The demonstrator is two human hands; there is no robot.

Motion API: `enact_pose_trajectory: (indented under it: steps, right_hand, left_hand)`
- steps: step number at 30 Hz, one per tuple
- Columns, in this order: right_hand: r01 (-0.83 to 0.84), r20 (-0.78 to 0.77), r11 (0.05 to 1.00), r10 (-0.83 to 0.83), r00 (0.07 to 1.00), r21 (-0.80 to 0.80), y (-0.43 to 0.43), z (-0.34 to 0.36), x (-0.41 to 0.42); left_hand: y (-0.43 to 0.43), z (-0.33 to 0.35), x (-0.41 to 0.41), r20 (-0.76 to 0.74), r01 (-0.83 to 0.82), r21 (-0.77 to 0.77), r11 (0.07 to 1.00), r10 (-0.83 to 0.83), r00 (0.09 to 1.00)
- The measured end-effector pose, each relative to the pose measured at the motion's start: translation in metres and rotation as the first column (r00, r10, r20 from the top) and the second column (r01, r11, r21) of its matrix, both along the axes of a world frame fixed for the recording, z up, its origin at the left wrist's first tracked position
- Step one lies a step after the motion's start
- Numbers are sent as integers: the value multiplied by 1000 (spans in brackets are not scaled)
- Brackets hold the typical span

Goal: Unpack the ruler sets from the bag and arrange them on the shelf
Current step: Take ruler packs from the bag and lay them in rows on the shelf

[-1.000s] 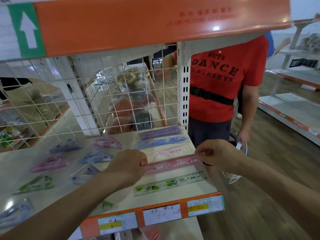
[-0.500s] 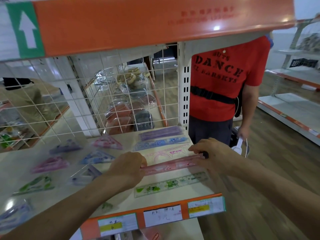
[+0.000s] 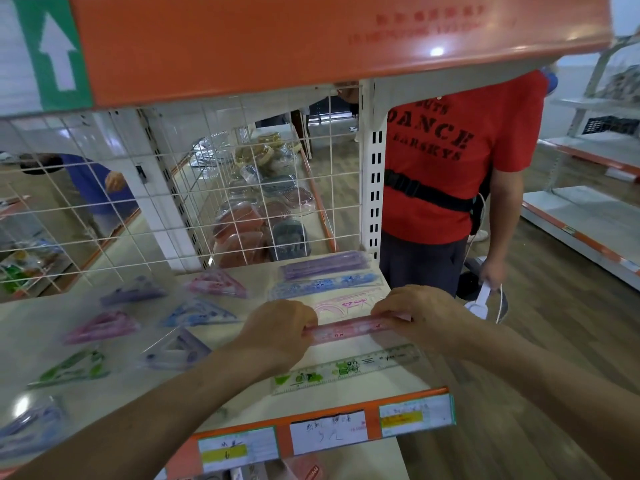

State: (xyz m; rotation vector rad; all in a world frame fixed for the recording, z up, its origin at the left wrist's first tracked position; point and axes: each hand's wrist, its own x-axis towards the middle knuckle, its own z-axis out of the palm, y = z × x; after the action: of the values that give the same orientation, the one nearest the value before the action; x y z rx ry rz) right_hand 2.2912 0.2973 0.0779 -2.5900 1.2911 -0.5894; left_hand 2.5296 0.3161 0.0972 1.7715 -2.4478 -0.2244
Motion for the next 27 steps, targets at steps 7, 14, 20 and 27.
enact_pose_trajectory:
  steps: [7,14,20,27]
  right_hand:
    - [55,116,985,-75,990,164,1,-1,-6]
    - [140,81,852,-208,975,504,-9,10,-5]
    - [141,116,811,-248,962,568,-13,9,-2]
    - [172,103,791,-284,953,587,-19,3,0]
  left_hand:
    - [-7,6,1,-63,72,149,986,-64,996]
    - [-21,14,8,-109,131,330,935,-100,989]
    - [-21,11,9,-102,137,300,944,-111,989]
    - [-11,9,16,50,105,274,956,-123,991]
